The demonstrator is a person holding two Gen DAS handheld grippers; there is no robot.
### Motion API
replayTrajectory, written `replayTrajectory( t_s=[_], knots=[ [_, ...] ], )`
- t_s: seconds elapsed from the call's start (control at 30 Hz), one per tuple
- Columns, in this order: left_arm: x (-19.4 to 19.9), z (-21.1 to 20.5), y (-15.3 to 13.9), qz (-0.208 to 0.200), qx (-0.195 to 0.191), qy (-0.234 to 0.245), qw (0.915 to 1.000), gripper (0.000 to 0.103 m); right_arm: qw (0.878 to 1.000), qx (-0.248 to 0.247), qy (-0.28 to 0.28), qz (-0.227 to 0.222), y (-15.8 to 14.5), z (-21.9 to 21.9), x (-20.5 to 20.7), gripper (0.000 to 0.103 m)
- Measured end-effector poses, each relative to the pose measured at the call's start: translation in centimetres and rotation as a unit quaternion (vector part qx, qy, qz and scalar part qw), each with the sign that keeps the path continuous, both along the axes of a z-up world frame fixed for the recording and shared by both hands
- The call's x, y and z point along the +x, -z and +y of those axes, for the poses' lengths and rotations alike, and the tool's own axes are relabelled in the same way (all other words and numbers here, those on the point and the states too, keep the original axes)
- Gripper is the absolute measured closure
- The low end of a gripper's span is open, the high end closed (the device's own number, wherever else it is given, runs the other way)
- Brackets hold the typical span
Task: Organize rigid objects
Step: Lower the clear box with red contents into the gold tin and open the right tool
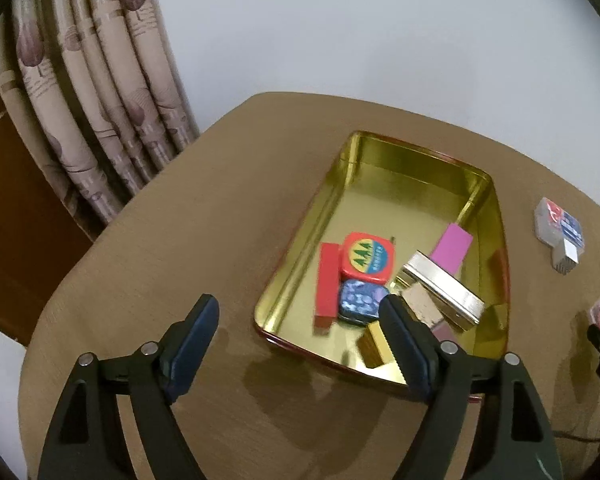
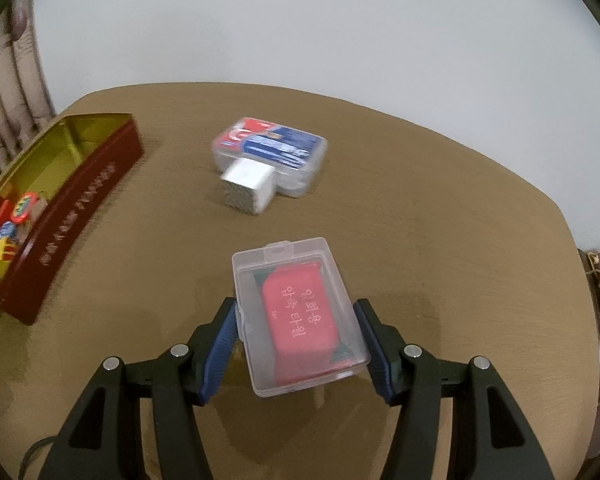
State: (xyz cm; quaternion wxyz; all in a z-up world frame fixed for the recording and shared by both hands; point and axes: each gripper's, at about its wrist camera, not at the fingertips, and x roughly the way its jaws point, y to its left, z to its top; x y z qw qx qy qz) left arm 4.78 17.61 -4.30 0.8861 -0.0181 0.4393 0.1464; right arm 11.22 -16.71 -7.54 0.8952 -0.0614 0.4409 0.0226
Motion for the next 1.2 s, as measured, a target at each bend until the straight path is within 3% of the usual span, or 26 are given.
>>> replayTrajectory(
  t_s=[0.57, 1.2],
  knots=[
    [0.0, 2.2, 0.0, 0.006, 0.005, -0.031, 0.9995, 0.017, 0.990, 0.018, -0.134, -0.038, -5.6, 13.5, 0.2, 0.044],
    [0.2, 5.3, 1.0, 0.028, -0.019, -0.082, 0.9961, 0.014, 0.977, -0.006, -0.211, -0.011, -4.2, 21.7, 3.7, 0.044]
  ],
)
